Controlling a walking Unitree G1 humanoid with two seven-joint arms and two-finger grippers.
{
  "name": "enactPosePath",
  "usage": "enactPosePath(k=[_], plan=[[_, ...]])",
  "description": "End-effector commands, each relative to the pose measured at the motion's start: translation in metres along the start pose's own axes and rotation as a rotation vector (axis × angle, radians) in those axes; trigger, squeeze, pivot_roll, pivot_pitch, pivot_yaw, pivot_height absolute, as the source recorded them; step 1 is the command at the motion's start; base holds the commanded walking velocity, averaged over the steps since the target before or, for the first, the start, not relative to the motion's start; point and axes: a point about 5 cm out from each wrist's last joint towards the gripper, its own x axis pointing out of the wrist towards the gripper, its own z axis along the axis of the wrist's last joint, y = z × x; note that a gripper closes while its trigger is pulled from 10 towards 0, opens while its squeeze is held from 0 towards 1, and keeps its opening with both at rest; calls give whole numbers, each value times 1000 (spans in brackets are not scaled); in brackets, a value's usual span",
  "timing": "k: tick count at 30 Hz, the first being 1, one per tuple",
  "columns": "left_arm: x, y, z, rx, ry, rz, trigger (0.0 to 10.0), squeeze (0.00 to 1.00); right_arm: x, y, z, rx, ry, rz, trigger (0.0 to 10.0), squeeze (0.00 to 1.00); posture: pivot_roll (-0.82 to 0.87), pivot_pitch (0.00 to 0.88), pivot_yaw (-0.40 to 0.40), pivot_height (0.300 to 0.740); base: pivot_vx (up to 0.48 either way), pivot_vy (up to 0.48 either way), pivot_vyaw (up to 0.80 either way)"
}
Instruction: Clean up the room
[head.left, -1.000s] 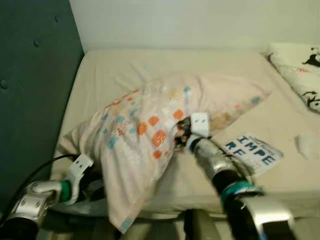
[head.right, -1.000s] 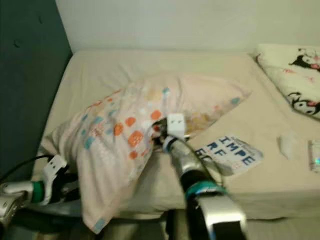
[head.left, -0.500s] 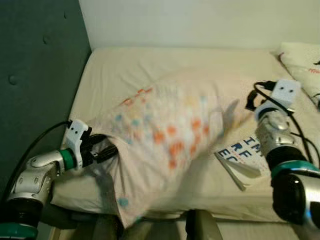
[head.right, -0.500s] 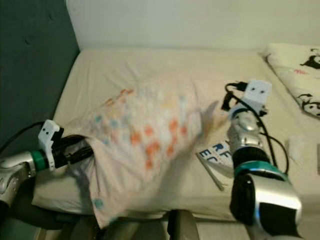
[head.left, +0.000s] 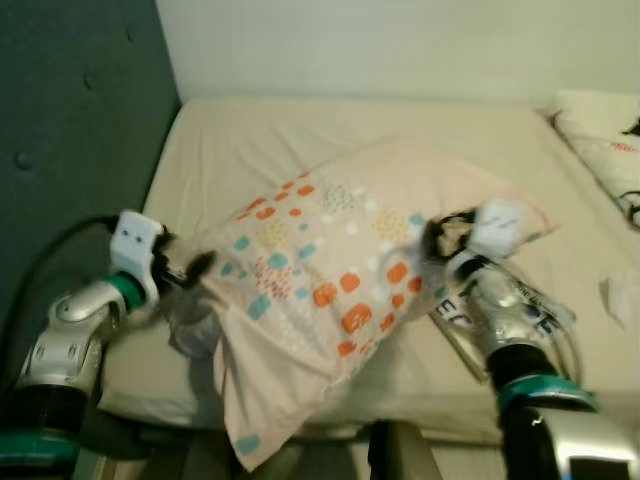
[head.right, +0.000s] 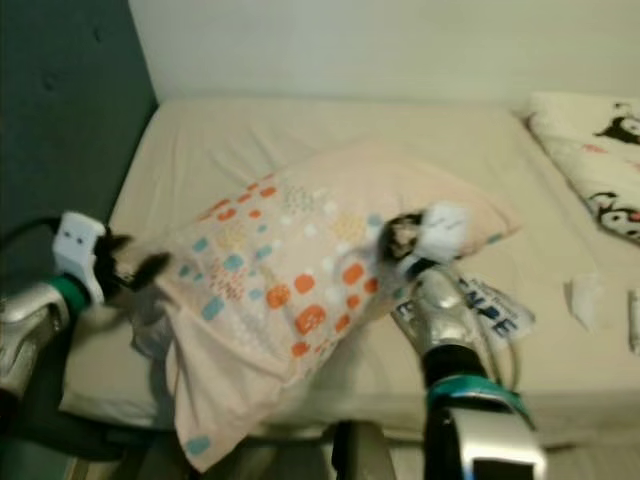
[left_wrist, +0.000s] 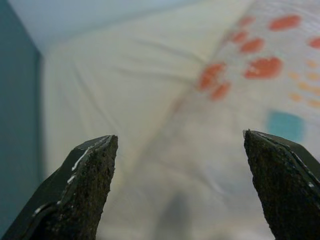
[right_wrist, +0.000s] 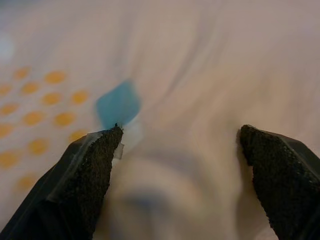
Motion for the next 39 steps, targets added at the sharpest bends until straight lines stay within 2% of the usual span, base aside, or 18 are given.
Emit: enactPosePath(k=[1,3,4,7,9,10,11,12,13,14,18,22,23,24,26,28,33,39], plan=[[-5,1,-22,45,87,39,10000,0,-1,-1,3,-4,-9,28,10000,0,185,75,32,575,0,0,0],[-4,3,-27,92,114,60,10000,0,-6,6,-3,19,-2,108,10000,0,177,76,37,575,0,0,0],[-3,2,-27,85,109,72,10000,0,-16,18,-5,112,-10,256,10000,0,169,75,40,575,0,0,0],[-2,-1,-24,53,85,72,10000,0,-32,35,-2,227,-32,457,10000,0,167,72,39,575,0,0,0],[-2,-3,-22,41,75,69,10000,0,-37,39,-2,244,-36,505,10000,0,167,72,39,575,0,0,0],[-2,-7,-21,27,66,38,10000,0,-49,51,-7,235,1,653,10000,0,169,76,31,575,0,0,0],[-2,-7,-21,27,66,38,10000,0,-49,51,-7,235,1,653,10000,0,169,76,31,575,0,0,0],[-2,-11,-21,21,59,21,10000,0,-66,67,-12,240,45,829,10000,0,169,76,31,575,0,0,0],[-2,-11,-21,21,59,21,10000,0,-66,67,-12,240,45,829,10000,0,169,76,31,575,0,0,0],[-3,-12,-22,14,57,12,10000,0,-80,80,-15,245,86,969,10000,0,169,76,31,575,0,0,0],[-2,-7,-23,18,49,33,10000,0,-103,109,-25,228,180,1207,10000,0,173,76,28,575,0,0,0],[-1,-4,-22,21,45,46,10000,0,-105,121,-36,167,224,1245,10000,0,173,76,28,575,0,0,0],[0,-1,-21,27,40,58,10000,0,-98,130,-53,34,275,1171,10000,0,173,76,28,575,0,0,0],[0,-1,-21,27,40,58,10000,0,-98,130,-53,34,275,1171,10000,0,173,76,28,575,0,0,0],[2,-2,-19,28,32,65,10000,0,-85,138,-74,-154,311,1004,10000,0,175,69,24,575,0,0,0],[2,-2,-19,28,32,65,10000,0,-85,138,-74,-154,311,1004,10000,0,175,69,24,575,0,0,0],[6,-17,-16,25,12,33,10000,0,-77,151,-84,-326,309,851,10000,0,177,75,21,575,0,0,0],[7,-23,-17,35,7,9,10000,0,-73,143,-100,-466,335,759,10000,0,181,75,19,575,0,0,0]])
